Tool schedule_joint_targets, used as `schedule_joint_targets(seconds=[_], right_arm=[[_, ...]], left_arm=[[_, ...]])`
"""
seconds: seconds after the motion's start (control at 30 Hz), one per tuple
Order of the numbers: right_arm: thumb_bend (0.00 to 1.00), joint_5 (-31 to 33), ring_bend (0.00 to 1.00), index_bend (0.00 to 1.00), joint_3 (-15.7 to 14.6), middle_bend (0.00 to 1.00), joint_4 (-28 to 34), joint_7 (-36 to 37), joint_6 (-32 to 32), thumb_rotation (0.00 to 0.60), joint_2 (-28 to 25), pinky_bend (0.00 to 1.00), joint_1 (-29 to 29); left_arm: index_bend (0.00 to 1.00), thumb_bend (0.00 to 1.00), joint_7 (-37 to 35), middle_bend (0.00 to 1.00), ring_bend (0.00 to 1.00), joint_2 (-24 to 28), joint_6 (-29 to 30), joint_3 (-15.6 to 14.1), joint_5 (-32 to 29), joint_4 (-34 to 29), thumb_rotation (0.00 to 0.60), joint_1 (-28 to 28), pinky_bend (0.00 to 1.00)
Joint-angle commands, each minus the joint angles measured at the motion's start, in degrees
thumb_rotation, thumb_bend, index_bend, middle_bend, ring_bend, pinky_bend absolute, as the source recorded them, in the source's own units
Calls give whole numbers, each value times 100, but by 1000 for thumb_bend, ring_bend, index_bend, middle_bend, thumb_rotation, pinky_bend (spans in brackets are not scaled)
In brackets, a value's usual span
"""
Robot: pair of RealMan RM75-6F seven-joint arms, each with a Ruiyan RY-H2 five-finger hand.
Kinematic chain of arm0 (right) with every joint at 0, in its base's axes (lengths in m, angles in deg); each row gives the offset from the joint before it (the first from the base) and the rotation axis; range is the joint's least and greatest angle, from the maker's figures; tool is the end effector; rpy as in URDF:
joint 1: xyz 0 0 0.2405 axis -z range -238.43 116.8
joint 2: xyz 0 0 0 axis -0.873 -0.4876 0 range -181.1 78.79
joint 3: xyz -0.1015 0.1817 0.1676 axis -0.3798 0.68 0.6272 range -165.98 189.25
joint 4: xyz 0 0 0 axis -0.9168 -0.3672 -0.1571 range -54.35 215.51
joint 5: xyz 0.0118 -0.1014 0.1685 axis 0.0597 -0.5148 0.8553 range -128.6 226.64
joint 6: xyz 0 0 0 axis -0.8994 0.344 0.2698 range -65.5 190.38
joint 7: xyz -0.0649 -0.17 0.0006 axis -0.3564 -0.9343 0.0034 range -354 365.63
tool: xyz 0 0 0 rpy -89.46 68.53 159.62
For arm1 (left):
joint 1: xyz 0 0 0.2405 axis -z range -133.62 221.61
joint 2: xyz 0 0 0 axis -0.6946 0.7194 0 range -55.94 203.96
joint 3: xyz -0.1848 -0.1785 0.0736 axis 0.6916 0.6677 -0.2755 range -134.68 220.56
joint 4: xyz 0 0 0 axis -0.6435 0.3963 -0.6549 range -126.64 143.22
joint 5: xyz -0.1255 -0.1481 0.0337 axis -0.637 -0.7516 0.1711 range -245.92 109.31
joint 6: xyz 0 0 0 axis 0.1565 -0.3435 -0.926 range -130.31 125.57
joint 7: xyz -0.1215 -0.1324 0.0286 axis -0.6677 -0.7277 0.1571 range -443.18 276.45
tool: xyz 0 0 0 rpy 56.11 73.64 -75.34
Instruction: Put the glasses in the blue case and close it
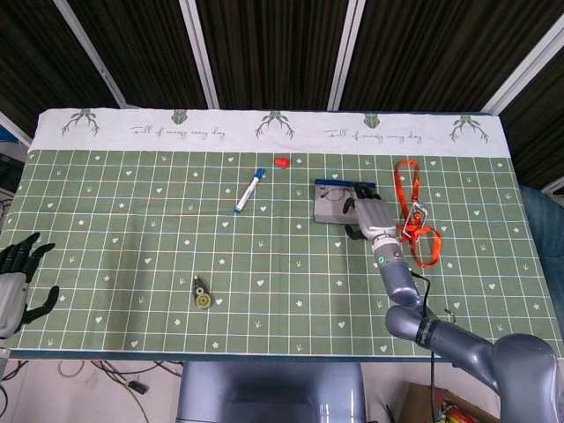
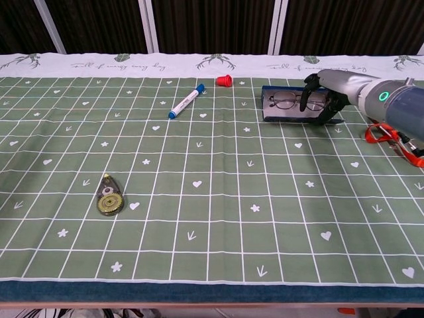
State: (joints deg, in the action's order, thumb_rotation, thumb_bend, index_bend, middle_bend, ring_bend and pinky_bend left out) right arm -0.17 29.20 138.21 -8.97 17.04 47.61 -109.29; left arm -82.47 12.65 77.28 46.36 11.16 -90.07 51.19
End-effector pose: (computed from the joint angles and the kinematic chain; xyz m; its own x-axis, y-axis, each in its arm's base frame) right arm -0.1950 -0.4655 -0.0241 0.3373 -0.2721 0.9012 -0.9411 -0.0724 0.3304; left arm -0.3132 0.2305 0.1740 0.3413 0.0791 0.9366 0.9366 0.0552 -0.3460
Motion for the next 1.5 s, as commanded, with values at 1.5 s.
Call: schedule_joint_targets(seconds=[1.5], right_arm=[[573,-852,31,646,111,15,-311,1006,-79,600,178,175,167]], left_arm=[[186,404,-60,7,0,41,-60,-1,-39,0,600,13,0]])
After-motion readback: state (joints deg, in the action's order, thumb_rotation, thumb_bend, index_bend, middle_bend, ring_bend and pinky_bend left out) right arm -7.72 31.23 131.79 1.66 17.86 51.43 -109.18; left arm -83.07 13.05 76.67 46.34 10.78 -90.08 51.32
